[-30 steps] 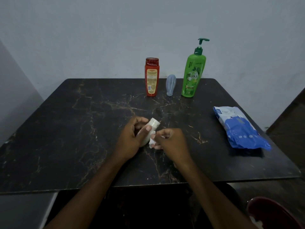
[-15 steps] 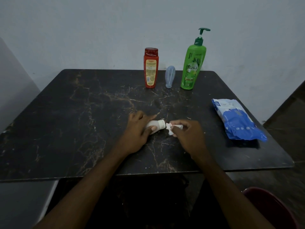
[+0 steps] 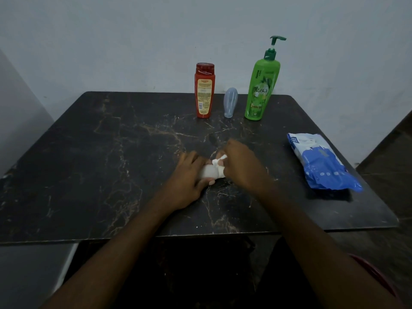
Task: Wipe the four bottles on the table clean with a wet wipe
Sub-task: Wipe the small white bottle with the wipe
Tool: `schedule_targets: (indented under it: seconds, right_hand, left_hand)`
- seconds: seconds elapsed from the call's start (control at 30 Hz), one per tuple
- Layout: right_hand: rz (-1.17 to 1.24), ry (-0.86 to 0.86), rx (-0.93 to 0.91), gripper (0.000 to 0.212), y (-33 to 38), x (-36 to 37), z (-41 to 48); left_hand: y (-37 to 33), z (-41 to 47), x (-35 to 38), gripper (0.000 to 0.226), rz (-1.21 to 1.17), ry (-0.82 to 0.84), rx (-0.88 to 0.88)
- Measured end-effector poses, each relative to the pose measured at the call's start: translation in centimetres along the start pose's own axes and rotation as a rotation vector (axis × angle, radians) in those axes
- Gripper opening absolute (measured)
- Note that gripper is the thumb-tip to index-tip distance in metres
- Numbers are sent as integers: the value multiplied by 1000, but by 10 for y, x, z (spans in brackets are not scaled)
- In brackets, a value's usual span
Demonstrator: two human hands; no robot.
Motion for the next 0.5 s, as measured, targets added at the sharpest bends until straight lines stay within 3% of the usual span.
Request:
schedule_targets:
  seconds: [0.2,0.5]
  right_hand:
    - [86,77,60,23,-18,3,9]
    - [122,-323,-142,18,5,14,-60]
  left_hand:
    - [-1,-1,0,42,-1,7,-19]
    - [0,-2,-1,39,-34,5,-25]
Point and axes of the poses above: each hand's wrist, its own z-axis towards the middle knuckle, its own x-axis out of the palm, y = z × x, the point moved 10 cm from there along z, towards the middle knuckle, and after that the axes turned 14 degrees about y, right-handed, at the moved point
